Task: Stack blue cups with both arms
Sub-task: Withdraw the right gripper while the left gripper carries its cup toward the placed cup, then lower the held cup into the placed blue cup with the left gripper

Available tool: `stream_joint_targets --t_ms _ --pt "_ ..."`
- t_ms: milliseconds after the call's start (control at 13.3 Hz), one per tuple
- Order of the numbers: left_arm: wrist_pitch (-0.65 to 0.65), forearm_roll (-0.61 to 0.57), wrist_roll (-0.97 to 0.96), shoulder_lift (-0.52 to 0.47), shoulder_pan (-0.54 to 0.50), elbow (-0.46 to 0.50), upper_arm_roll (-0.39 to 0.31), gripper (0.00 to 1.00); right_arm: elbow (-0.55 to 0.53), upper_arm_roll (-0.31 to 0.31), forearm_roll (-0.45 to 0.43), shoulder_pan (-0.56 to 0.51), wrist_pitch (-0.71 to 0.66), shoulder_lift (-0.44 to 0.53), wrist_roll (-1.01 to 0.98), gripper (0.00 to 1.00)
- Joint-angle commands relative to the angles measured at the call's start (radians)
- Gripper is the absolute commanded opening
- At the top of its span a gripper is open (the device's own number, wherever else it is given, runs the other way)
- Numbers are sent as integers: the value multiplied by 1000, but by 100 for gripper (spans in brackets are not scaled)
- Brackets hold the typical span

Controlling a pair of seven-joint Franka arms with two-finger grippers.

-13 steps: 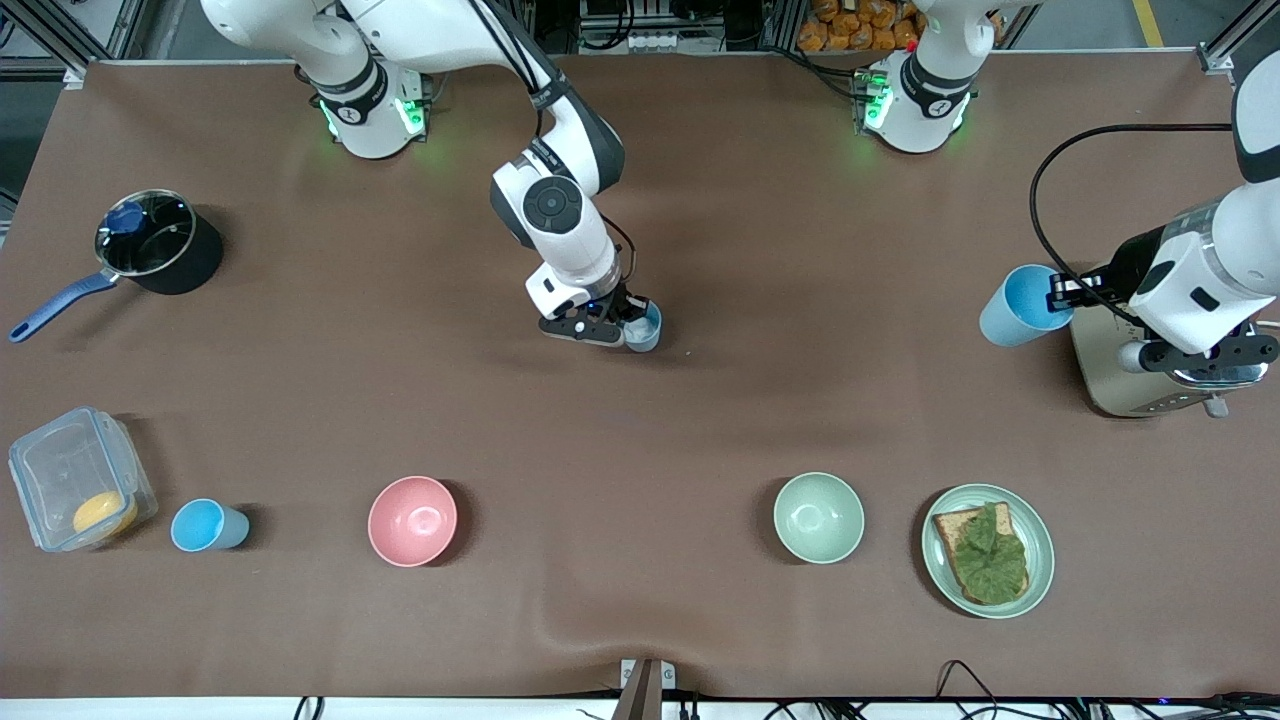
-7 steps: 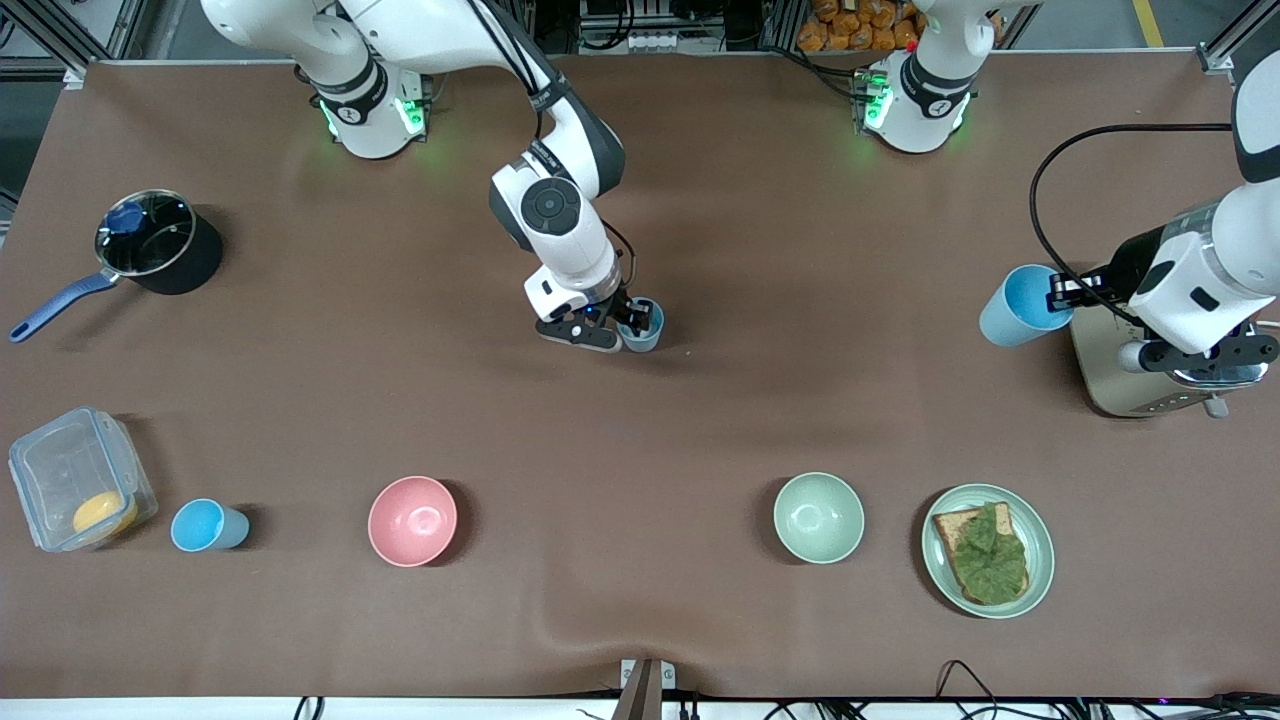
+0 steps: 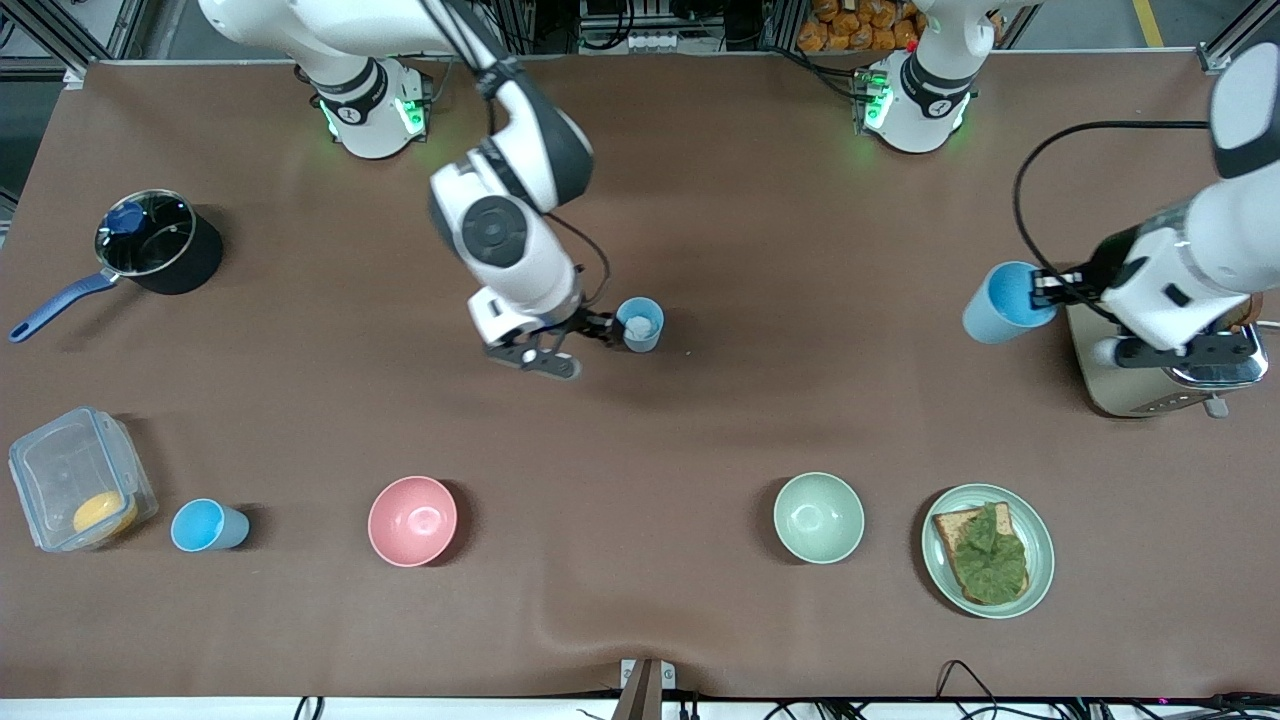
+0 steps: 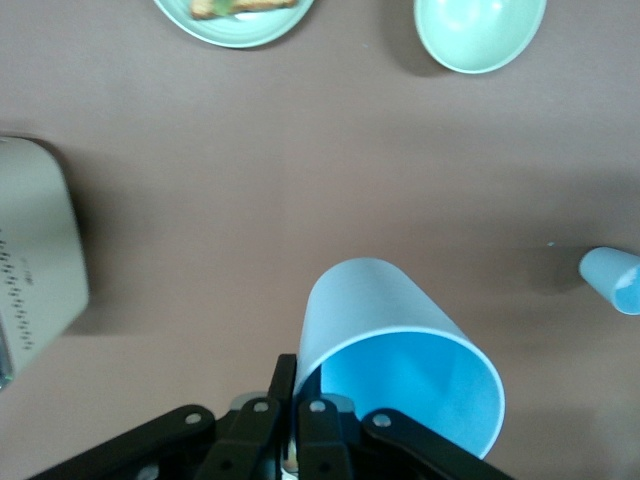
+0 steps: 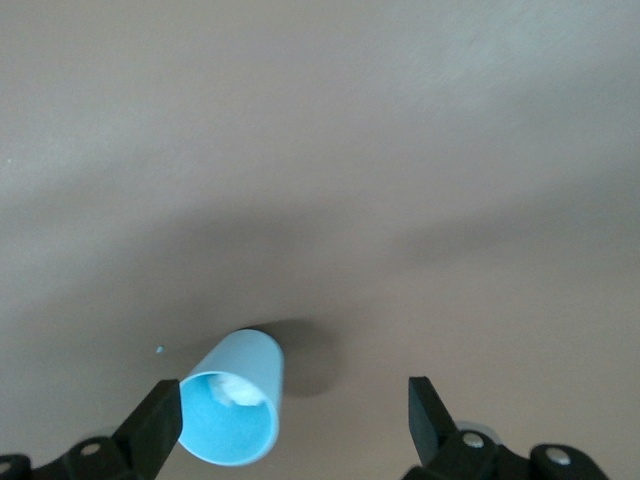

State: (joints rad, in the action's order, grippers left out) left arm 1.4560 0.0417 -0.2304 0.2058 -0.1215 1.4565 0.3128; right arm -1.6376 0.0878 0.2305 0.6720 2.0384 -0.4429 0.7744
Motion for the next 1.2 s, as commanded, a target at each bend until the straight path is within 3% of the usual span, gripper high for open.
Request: stream_joint_targets --t_ms 0,300,450,675,900,1125 --pt "3 13 -149 9 22 -10 93 0 59 -14 3 -116 -149 42 -134 100" --pt "133 7 -476 49 188 -4 134 0 97 7 1 -282 -320 96 -274 100" --pt "239 9 -550 87 288 11 134 0 137 20 -10 -375 -354 93 -314 100" --pt "396 -48 -636 156 413 56 134 0 177 41 -46 -466 -478 128 -539 100" --pt "492 -57 -723 243 483 70 134 0 266 43 -22 -519 -608 131 -584 100" --pt "608 -63 -715 267 502 151 134 0 246 47 -23 -564 -563 202 -702 100"
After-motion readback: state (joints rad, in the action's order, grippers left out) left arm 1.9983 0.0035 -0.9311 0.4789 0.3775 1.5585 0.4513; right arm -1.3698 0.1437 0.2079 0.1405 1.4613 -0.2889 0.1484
